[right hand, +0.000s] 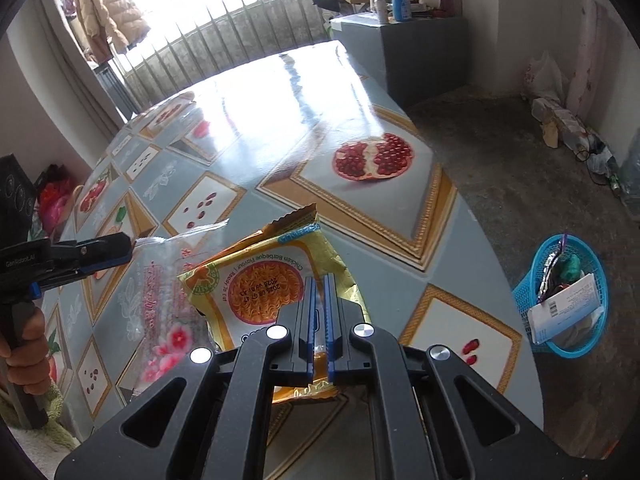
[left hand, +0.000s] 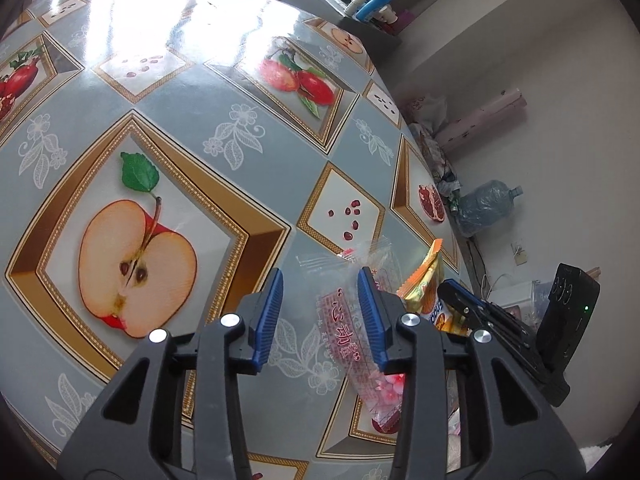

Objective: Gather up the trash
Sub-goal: 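Lift the Enaak packet with the right gripper while the left holds the clear bag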

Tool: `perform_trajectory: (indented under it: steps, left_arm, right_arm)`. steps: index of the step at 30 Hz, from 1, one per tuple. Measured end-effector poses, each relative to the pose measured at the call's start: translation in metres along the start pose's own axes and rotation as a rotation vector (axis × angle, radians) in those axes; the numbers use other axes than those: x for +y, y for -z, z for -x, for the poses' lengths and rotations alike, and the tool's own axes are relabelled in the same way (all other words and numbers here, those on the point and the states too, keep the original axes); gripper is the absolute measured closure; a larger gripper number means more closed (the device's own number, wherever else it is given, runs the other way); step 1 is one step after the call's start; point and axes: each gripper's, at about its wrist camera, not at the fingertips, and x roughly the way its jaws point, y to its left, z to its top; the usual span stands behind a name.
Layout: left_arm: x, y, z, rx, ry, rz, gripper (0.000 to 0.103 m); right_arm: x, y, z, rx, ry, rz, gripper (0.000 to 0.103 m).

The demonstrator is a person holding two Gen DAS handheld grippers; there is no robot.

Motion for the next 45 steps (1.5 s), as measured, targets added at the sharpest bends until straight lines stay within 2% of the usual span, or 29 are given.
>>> perform_trajectory:
  steps: [4, 8, 12, 17, 18, 21, 23, 28, 45]
  left_arm:
    - [0.0, 0.005, -0.002, 0.013, 0.007, 0.013, 0.057]
    - [-0.003, 0.004, -0.005, 0.02, 0.036, 0.031, 0.055]
    - [-0.002, 0.005, -0.009, 0.046, 0.157, 0.094, 0.056]
    - [-0.004, 0.009, -0.003, 0.016, 0.327, 0.132, 0.058]
    - [-0.005, 0.01, -0.005, 0.022, 0.329, 0.133, 0.061]
    - [-0.009, 0.012, -0.017, 0.061, 0.225, 0.108, 0.071]
    - [-0.009, 0.013, -0.024, 0.079, 0.203, 0.107, 0.078]
    - [-0.016, 0.013, -0.03, 0.072, 0.131, 0.057, 0.103]
    - [-0.017, 0.006, 0.033, -0.103, 0.123, -0.011, 0.103]
  right_arm:
    - [-0.005, 0.001, 0.002, -0.011, 0.03, -0.012, 0.099]
    - [0.007, 0.004, 0.001, -0.024, 0.08, 0.042, 0.099]
    - [0.014, 0.005, 0.0, -0.028, 0.082, 0.055, 0.099]
    - [0.014, 0.006, 0.001, -0.032, 0.077, 0.054, 0.099]
    - [0.013, 0.006, 0.002, -0.033, 0.075, 0.052, 0.099]
    - [0.011, 0.006, 0.002, -0.036, 0.071, 0.048, 0.099]
    - [0.01, 0.007, 0.002, -0.039, 0.069, 0.046, 0.099]
    - [0.006, 0.008, 0.003, -0.044, 0.052, 0.029, 0.099]
    - [-0.028, 0.0, 0.043, -0.129, -0.073, -0.125, 0.1]
